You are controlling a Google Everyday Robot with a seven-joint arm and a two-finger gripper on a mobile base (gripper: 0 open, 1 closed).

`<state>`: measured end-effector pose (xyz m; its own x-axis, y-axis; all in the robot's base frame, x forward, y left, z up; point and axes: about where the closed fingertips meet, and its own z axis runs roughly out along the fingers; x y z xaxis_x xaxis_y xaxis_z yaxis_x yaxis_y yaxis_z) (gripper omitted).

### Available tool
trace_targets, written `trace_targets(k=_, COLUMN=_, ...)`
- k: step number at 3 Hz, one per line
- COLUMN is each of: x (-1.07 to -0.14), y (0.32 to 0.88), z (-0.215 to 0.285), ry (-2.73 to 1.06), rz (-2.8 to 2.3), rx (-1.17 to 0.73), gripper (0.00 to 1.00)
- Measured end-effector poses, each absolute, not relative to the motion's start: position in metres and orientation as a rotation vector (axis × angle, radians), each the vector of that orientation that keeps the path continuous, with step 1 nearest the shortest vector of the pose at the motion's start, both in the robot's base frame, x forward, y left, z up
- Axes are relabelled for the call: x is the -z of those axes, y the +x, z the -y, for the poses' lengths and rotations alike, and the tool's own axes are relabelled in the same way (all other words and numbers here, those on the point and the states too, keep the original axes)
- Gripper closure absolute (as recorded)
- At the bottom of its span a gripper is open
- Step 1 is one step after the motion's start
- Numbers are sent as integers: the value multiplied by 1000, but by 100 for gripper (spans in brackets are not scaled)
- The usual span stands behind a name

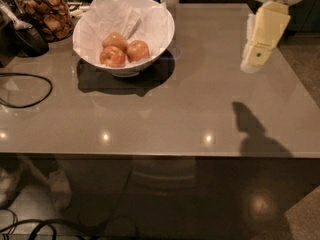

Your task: Pick apple from white bowl

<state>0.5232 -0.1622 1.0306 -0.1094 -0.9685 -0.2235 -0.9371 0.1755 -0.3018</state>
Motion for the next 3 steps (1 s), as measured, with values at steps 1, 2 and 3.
trace_targets(k=1, x=-1030, y=523, z=162, ry=-1803, rz=-2094, rx=119, gripper=0)
trace_targets(k=2, x=-1034, y=537, z=154, ry=-1765, rz=-2063, rx=107, gripper=0)
trace_targets(k=3, x=-1037, y=569, z=136, ry=-1779, rz=-2032, rx=102, gripper=0)
